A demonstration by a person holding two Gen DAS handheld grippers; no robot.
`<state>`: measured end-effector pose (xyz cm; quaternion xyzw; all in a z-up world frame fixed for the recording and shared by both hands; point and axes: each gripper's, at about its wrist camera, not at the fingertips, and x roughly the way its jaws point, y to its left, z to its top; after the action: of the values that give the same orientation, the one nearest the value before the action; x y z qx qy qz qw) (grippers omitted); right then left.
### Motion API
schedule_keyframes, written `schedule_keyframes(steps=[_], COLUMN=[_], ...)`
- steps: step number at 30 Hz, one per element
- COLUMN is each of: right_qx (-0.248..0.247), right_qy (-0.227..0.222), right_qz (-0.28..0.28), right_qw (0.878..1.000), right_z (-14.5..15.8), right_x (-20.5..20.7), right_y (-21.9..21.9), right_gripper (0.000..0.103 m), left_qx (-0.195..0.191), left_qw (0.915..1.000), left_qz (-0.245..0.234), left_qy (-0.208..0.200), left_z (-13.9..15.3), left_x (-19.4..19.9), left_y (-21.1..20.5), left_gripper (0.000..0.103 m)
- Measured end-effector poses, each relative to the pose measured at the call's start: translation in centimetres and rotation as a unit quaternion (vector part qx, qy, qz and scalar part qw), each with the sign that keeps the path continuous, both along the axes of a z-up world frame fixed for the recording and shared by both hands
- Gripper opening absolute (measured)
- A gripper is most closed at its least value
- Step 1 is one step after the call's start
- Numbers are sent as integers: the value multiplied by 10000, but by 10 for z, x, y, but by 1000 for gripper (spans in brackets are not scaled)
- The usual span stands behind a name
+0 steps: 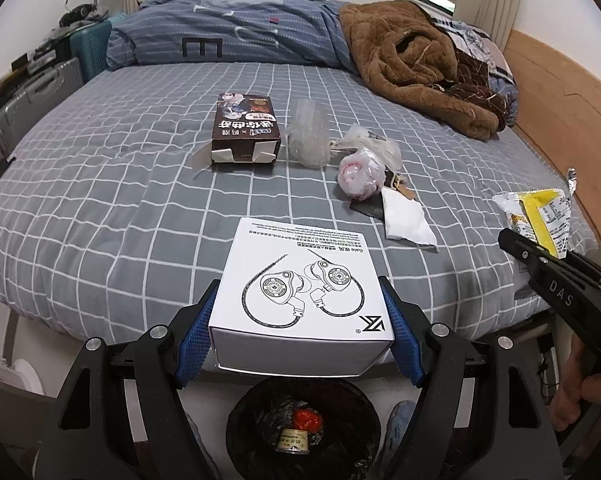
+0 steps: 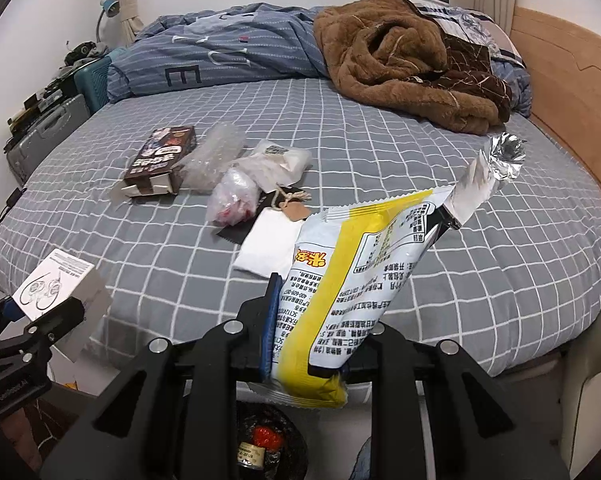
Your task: Collect trash
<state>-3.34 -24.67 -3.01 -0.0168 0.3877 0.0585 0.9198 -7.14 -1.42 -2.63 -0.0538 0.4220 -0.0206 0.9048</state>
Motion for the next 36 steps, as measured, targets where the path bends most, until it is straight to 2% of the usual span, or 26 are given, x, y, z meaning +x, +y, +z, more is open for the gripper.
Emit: schedule_keyframes(steps=[10,26,36], right_qx=[-8,46,19], right_qy=[-64,6,78], right_qz=[119,237,289], right_qw=[9999,9997,9996], right_z=[4,-3,-11], right_x=[-30,-71,-93], right_y=[11,18,21], right_gripper=[22,22,22], left_qx=[-19,82,147], left_qw=[10000,9999,9999], left_qz=[10,28,-26], left_qy=[-10,-72,31], left_z=[-1,-1,-11], left_x=[-28,-58,-76], left_y=[-3,-2,-3], left_gripper=[73,73,73])
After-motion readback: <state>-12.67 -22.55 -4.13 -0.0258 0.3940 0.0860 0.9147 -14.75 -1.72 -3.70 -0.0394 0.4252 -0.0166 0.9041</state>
